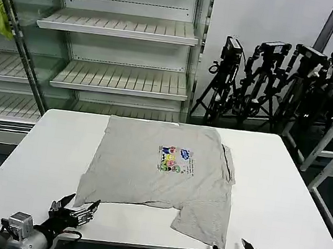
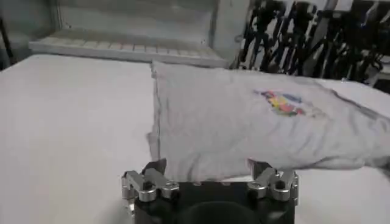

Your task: Fold and organize the clothes.

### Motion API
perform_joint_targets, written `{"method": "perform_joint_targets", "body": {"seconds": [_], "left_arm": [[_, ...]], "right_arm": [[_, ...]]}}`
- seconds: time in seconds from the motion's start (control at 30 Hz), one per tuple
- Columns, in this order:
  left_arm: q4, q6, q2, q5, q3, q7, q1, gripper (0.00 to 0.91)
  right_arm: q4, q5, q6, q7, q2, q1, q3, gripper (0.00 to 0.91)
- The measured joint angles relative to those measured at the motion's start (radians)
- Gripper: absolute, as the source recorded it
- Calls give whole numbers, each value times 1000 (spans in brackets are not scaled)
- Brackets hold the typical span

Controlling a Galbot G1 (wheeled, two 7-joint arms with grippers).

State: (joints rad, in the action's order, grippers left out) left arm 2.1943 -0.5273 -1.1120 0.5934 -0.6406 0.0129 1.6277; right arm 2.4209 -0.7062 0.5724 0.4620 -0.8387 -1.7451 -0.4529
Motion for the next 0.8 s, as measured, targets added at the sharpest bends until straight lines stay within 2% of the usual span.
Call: {"method": "perform_joint_targets", "body": {"seconds": [0.37,0.43,0.5,0.57,0.6,0.63,0.67,0.7,0.73,0.8], "left_arm": [[-40,9,1,-23,7,-10,-15,907],[-43,9,2,-24,7,-11,-16,816],[-46,10,3,-27,7,-13,-16,655],[-46,11,3,-29,7,-13,-15,584],[-46,11,3,-30,7,-13,-15,504],[-45,11,3,-32,7,-15,-15,413],[-45,12,3,-33,7,-17,-15,353],[-45,12,3,-35,7,-18,-15,312],[-44,12,3,-36,7,-19,-14,312],[-42,13,4,-39,8,-22,-12,212]], "right_arm": [[-36,18,-6,-2,-19,36,41,907],[-42,23,-8,-2,-23,42,49,907],[-48,28,-9,-3,-26,48,56,907],[-52,32,-9,-4,-29,53,62,907],[-54,33,-9,-5,-30,55,65,856],[-55,35,-9,-6,-30,56,69,746],[-56,36,-10,-7,-31,57,72,695],[-57,37,-10,-8,-32,57,75,574],[-58,39,-10,-9,-32,57,77,494],[-59,40,-10,-12,-33,58,80,302]]}}
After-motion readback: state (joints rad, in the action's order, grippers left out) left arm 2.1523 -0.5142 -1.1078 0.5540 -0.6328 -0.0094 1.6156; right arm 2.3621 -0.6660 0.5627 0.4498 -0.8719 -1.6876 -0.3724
